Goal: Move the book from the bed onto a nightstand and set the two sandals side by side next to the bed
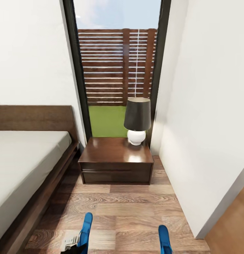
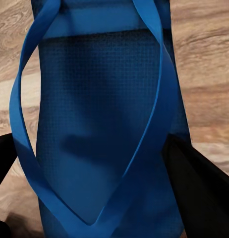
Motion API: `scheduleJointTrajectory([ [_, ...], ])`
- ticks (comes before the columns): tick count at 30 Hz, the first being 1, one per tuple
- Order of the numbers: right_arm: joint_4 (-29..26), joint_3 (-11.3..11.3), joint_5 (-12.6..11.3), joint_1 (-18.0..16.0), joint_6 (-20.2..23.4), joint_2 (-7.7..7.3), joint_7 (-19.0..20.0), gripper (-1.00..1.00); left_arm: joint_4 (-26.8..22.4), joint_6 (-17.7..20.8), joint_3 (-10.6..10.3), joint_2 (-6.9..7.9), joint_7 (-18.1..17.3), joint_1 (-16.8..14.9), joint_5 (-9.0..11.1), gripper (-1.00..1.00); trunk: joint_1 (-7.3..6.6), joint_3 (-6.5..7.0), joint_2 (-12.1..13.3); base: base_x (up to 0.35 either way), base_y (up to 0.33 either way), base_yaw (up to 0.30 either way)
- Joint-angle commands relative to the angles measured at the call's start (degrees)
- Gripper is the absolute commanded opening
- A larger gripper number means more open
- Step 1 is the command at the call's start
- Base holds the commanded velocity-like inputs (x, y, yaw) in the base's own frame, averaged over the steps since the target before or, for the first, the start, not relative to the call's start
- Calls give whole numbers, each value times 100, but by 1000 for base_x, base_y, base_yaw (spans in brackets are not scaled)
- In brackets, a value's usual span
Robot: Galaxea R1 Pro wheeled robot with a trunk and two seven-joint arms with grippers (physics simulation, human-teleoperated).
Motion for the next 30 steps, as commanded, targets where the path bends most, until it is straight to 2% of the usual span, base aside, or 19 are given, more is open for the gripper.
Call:
scheduleJointTrajectory([
  [1, 6, -4, -6, -1, -37, -24, 9, -100, 11, -22, -5, 0, -15, -5, 15, -100, -1, -7, -2, 0, 0, 246],
  [9, 19, -9, -6, -2, -50, -48, 10, -100, 10, -20, -5, -1, -14, -5, 15, -100, -1, -13, -2, 42, -5, 192],
  [23, 32, -6, 3, -2, -44, -40, 10, -100, 5, -17, -10, 0, -7, -5, 15, -100, -1, -13, -2, 269, -140, 11],
  [30, 33, -6, 3, -2, -44, -40, 15, -100, 10, -22, -8, -1, -7, -5, 15, -100, -1, -13, -2, 112, -90, 0],
])
